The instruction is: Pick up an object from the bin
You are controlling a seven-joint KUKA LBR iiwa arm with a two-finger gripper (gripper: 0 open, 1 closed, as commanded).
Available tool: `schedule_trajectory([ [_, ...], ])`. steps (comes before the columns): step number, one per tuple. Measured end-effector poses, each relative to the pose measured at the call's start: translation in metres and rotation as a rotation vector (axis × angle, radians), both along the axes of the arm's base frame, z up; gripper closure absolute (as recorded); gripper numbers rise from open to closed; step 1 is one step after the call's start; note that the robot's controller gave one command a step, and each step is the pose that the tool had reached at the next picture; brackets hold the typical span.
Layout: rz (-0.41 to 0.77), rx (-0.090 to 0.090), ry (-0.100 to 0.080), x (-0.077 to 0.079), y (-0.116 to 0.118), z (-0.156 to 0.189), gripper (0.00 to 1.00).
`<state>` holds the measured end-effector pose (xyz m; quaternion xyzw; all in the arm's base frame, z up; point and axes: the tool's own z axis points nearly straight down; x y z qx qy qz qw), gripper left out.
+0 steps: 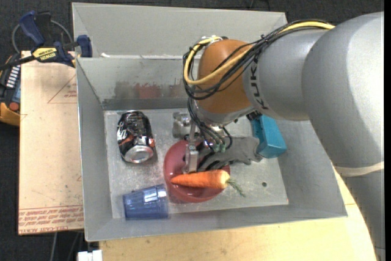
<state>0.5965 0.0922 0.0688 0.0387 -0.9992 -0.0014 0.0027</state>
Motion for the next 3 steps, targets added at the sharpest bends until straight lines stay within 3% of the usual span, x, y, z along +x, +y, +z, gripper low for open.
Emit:
schedule_trajectory([
  [3, -0.007, 0.004, -0.012, -0.0053, -0.0039, 0.0021, 0.00],
])
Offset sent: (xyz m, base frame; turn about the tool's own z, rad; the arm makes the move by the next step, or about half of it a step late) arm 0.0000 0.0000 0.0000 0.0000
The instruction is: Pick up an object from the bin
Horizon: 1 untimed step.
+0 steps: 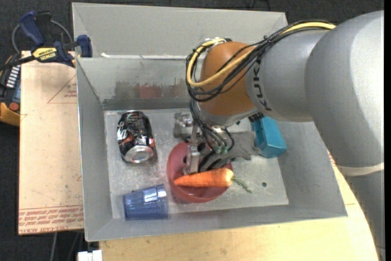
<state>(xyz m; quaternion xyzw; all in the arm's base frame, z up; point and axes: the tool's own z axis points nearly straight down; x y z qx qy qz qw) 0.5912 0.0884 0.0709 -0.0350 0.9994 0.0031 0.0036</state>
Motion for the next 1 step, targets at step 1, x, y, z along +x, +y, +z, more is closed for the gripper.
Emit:
schedule_trajectory([
  [1, 0.003, 0.001, 0.007, 0.0081, 0.0054, 0.0012, 1.00],
])
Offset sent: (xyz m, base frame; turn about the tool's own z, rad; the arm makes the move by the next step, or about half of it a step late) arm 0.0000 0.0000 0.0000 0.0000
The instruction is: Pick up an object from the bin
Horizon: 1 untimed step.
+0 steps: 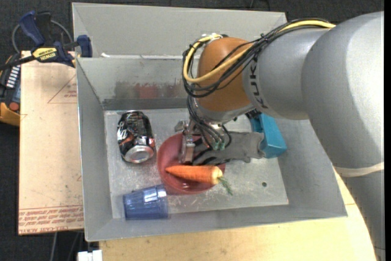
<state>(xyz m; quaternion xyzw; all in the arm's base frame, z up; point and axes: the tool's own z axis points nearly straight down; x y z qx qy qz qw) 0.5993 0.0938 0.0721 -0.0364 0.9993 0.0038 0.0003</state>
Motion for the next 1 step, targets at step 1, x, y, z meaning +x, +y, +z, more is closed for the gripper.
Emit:
schedule_trajectory([
  [1, 0.000, 0.000, 0.000, 0.0000, 0.0000, 0.0000, 1.00],
])
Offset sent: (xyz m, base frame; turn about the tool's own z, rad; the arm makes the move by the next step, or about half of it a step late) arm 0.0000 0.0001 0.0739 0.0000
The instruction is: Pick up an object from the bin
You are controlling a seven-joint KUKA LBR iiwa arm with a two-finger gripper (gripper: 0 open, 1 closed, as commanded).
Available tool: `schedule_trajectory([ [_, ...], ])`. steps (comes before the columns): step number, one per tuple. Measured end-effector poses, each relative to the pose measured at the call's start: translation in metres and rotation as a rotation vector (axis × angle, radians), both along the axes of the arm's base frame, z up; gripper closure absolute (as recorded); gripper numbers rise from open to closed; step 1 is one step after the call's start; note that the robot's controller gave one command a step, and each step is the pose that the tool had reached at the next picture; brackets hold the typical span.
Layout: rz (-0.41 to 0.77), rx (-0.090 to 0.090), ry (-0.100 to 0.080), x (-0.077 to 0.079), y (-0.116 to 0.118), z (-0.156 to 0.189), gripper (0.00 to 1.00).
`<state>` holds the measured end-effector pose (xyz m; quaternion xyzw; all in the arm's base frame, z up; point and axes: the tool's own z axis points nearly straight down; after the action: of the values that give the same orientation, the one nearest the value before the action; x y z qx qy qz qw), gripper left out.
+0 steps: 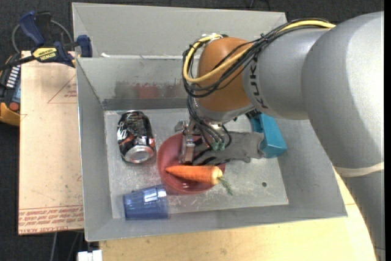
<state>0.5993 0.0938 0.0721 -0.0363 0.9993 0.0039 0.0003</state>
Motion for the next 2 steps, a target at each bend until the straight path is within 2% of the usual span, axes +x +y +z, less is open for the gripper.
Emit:
schedule_trajectory([
  [1, 0.000, -0.001, 0.009, -0.003, 0.000, 0.013, 1.00],
  [2, 0.001, -0.001, 0.005, -0.002, 0.000, 0.041, 1.00],
])
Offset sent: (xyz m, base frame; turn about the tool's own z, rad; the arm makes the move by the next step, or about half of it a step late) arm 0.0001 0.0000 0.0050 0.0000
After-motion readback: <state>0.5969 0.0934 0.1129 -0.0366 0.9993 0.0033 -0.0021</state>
